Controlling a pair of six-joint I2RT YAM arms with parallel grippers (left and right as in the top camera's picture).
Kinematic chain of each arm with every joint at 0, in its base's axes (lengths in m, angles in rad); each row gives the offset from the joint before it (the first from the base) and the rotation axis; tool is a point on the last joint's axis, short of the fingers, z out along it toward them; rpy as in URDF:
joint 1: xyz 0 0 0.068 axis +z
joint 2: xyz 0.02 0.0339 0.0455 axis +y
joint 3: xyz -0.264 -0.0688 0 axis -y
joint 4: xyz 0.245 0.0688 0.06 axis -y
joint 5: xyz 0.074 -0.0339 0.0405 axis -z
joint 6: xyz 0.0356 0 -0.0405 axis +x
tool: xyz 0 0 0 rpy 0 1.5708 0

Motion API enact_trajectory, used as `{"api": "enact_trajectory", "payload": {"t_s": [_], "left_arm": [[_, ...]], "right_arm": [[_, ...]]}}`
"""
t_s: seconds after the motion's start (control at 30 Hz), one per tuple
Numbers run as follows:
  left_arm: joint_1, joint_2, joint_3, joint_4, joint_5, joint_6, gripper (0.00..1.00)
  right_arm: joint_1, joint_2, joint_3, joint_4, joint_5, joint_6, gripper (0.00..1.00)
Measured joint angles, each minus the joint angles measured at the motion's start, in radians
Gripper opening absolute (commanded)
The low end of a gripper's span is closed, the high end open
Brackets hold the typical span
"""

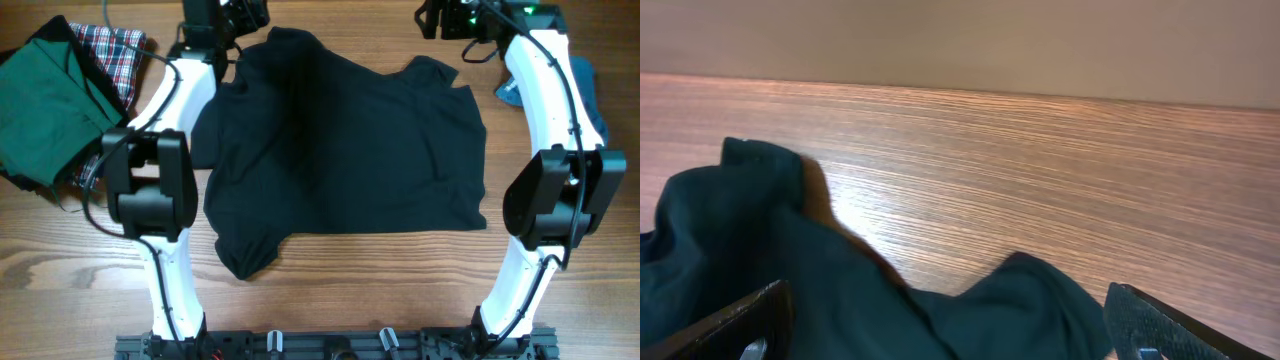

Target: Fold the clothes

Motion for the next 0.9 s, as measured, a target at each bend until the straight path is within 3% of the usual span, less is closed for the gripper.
{"api": "enact_trajectory", "payload": {"t_s": [0.1, 0.33, 0.73, 0.9], "left_arm": [[-0.025, 0.05, 0.0, 0.092, 0.024, 0.003, 0.9], [-0.055, 0.087, 0.0, 0.132, 0.051, 0.079, 0.95], [-0.053, 0.223, 0.0, 0.231, 0.047, 0.241, 0.87], [-0.053, 0.223, 0.0, 0.251, 0.023, 0.292, 0.77]], "right_arm": [[0.029, 0.0, 0.0, 0.004, 0.0, 0.0, 1.0], [0.052, 0.008, 0.0, -0.019, -0.003, 0.0, 0.99], [0.051, 0.066, 0.0, -0.072, 0.02, 0.0, 1.0], [0.051, 0.066, 0.0, -0.104, 0.02, 0.0, 0.99]]}}
